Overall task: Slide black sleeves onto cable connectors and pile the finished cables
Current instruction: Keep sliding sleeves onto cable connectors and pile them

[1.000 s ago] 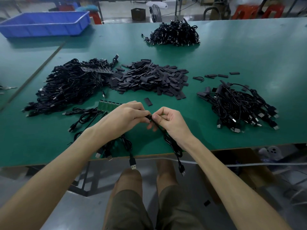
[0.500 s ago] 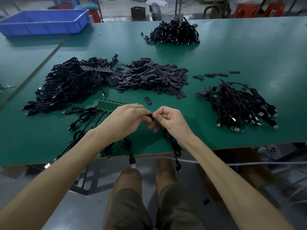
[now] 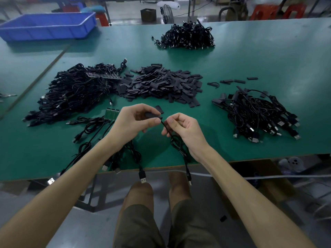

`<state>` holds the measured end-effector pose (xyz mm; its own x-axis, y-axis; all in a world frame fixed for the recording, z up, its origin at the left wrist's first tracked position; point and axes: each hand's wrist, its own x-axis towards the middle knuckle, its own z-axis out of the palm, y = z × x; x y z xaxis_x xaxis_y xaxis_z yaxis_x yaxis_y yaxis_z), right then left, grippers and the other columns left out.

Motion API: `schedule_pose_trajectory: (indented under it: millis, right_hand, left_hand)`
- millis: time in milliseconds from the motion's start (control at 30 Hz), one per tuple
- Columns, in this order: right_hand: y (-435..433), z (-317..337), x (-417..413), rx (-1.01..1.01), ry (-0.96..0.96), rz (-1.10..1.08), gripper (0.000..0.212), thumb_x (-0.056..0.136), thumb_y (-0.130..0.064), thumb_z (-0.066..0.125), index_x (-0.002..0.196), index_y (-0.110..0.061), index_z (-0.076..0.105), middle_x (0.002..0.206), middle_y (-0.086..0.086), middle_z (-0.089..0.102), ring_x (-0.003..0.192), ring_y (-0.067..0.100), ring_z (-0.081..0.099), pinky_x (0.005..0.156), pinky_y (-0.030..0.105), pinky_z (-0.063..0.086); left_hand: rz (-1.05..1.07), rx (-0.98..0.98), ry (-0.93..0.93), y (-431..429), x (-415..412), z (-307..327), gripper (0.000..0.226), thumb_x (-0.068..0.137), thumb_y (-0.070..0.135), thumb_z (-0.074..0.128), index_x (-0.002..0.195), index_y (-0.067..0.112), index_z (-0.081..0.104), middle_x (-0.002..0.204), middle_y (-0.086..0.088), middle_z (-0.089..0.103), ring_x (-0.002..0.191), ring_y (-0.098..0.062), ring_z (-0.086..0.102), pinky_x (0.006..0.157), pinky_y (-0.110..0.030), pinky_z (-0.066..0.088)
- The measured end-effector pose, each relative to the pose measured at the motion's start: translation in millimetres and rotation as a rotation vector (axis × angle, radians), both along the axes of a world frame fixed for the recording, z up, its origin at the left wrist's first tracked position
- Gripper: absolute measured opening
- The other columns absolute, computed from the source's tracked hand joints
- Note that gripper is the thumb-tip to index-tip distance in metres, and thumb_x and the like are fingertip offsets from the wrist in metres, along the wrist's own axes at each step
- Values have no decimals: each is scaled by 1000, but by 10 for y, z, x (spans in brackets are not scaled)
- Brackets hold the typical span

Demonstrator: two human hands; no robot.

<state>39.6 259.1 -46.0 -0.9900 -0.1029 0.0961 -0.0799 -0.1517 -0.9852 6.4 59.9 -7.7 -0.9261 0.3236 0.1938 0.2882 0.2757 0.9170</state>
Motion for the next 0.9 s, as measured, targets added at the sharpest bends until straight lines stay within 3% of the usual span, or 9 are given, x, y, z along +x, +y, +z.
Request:
schedule_pose_trajectory:
  millis: [100, 267, 467, 567, 900]
  right_hand:
    - [-10, 5, 0, 17, -6, 35, 29, 94, -35, 68, 94, -6, 67, 75, 8, 75, 72, 19, 68, 71, 25, 55]
    - [-11, -22, -10, -2, 0, 69, 23, 87, -28, 77, 89, -7, 68, 71, 10, 73, 65, 19, 65, 66, 25, 54]
    - [-14, -50, -30, 11, -1, 57, 16, 91, -23, 79, 88, -10, 70, 72, 11, 74, 65, 21, 66, 67, 25, 54]
    - [-13, -59, -38, 23, -1, 63, 14, 94, -24, 77, 89, -13, 72, 72, 10, 74, 65, 19, 66, 67, 24, 54]
    - [-29, -31, -25, 23, -10, 63, 15, 97, -16, 72, 86, -7, 68, 68, 11, 72, 60, 18, 63, 64, 23, 52]
  left_hand:
    - [-7, 91, -90, -13, 4, -29, 23, 81, 27, 82, 100, 14, 78, 84, -13, 74, 68, -19, 63, 63, -26, 53]
    - [-14, 127, -137, 64, 38, -52, 21, 91, 18, 74, 109, 7, 75, 80, -4, 72, 71, -15, 65, 66, -26, 53]
    - [25, 171, -157, 149, 68, -67, 23, 99, 14, 63, 119, 5, 70, 77, -4, 67, 65, -17, 62, 65, -28, 53]
    - [46, 192, -148, 186, 68, -89, 25, 102, 13, 59, 123, 4, 67, 83, -3, 69, 71, -18, 64, 65, -28, 53]
    - [204, 212, -3, 291, 13, -136, 19, 91, 15, 76, 110, 14, 77, 77, -4, 76, 59, -14, 64, 61, -24, 53]
